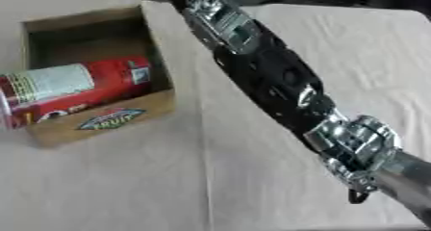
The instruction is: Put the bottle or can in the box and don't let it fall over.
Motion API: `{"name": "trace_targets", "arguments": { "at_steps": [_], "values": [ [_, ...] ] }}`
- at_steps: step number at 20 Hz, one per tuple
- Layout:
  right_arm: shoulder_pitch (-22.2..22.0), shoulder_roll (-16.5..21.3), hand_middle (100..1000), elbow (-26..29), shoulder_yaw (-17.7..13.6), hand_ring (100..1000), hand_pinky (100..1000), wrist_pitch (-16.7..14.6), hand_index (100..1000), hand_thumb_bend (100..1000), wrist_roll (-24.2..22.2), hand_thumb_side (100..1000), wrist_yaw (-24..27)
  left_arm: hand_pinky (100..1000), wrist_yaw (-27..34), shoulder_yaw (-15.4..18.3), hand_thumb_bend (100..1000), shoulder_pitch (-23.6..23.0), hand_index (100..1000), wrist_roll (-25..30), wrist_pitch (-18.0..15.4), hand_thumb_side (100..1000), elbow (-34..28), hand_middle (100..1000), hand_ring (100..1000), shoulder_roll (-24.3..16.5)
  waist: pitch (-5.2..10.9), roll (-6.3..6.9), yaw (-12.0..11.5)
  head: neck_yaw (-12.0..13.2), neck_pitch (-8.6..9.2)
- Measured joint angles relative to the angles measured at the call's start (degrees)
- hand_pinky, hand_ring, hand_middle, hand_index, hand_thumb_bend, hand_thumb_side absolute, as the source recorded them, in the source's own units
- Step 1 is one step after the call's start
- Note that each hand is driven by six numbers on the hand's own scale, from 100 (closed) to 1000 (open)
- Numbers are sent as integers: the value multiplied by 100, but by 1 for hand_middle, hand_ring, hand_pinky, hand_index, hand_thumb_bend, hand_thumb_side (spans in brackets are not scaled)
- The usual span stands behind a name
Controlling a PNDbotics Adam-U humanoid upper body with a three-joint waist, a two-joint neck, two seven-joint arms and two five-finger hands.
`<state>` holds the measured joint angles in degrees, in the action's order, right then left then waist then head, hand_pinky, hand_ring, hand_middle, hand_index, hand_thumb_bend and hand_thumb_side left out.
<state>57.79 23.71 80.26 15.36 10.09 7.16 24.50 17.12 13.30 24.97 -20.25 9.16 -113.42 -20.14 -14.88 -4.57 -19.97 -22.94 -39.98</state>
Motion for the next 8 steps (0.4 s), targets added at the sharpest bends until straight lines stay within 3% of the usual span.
{"name": "trace_targets", "arguments": {
  "at_steps": [4, 5, 6, 8],
  "values": [
    [-372, 476, 874, 933, -166, 880, 957, 315, 988, 100, 172, 745, 757, 683, -19, 8, 480, -107, 779, 2, 26, 352, 7, 835, 969, -45, 74, 1, 197, 150, -29],
    [-523, 634, 865, 1188, -224, 872, 954, 375, 984, 131, 207, 896, 919, 683, -33, 15, 480, -136, 778, 3, 36, 352, 11, 834, 969, -55, 100, 1, 250, 192, -43],
    [-685, 794, 845, 1435, -283, 860, 951, 430, 977, 100, 248, 736, 1073, 682, -40, 17, 480, -159, 779, 5, 40, 354, 23, 835, 971, -60, 119, 1, 297, 233, -53],
    [-1042, 1107, 809, 1903, -411, 835, 938, 523, 963, 100, 344, 722, 1341, 682, -52, 27, 480, -213, 780, 12, 47, 357, 57, 836, 976, -105, 144, 1, 382, 319, -71]
  ]
}}
